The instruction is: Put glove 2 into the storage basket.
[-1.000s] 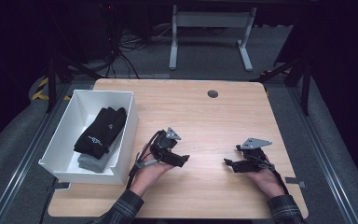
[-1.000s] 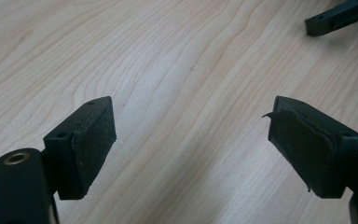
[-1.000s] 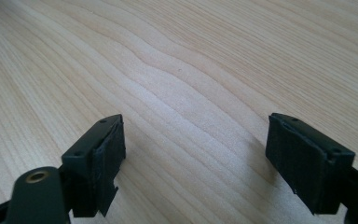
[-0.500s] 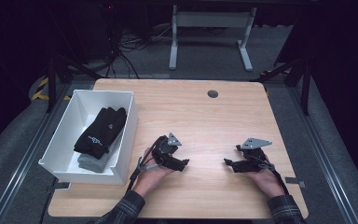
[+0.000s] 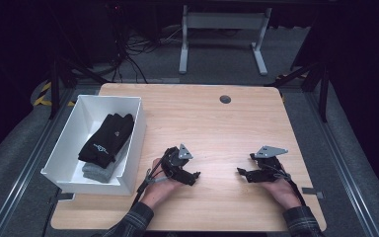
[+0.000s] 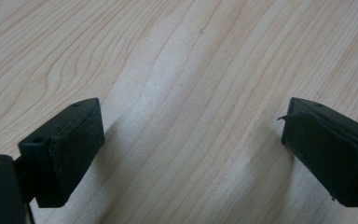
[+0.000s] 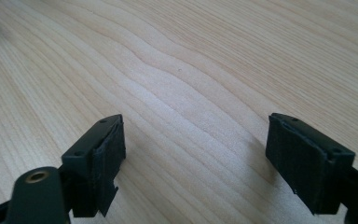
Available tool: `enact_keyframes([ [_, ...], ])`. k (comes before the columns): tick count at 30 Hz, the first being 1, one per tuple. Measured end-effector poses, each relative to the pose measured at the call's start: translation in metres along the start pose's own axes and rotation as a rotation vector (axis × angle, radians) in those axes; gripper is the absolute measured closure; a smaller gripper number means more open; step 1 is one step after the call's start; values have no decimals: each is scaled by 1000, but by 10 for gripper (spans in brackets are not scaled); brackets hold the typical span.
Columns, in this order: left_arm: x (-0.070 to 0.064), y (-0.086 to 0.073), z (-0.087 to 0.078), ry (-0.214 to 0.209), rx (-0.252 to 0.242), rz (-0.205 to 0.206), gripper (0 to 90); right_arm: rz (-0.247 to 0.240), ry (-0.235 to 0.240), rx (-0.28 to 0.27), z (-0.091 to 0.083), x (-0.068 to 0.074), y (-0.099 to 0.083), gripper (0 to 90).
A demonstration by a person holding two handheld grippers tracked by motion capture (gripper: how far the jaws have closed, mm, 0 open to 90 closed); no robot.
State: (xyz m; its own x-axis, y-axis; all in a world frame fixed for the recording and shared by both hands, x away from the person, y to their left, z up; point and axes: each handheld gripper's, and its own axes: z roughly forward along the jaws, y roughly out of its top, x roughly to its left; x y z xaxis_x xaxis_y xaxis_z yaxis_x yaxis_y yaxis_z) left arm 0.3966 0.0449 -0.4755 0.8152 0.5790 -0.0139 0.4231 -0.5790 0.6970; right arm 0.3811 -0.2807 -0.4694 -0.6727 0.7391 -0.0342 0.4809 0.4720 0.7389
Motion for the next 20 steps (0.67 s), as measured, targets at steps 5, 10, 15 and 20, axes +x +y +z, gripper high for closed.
enact_keyframes([
  [5,0,0,0,-5,5,6,54,-1,1,0,0,0,0,205],
  [10,0,0,0,-1,6,0,43,0,1,0,0,0,0,205],
  [15,0,0,0,-1,5,-5,43,-1,1,0,0,0,0,204],
  [20,0,0,0,0,5,-5,42,-2,2,-1,0,0,0,203],
])
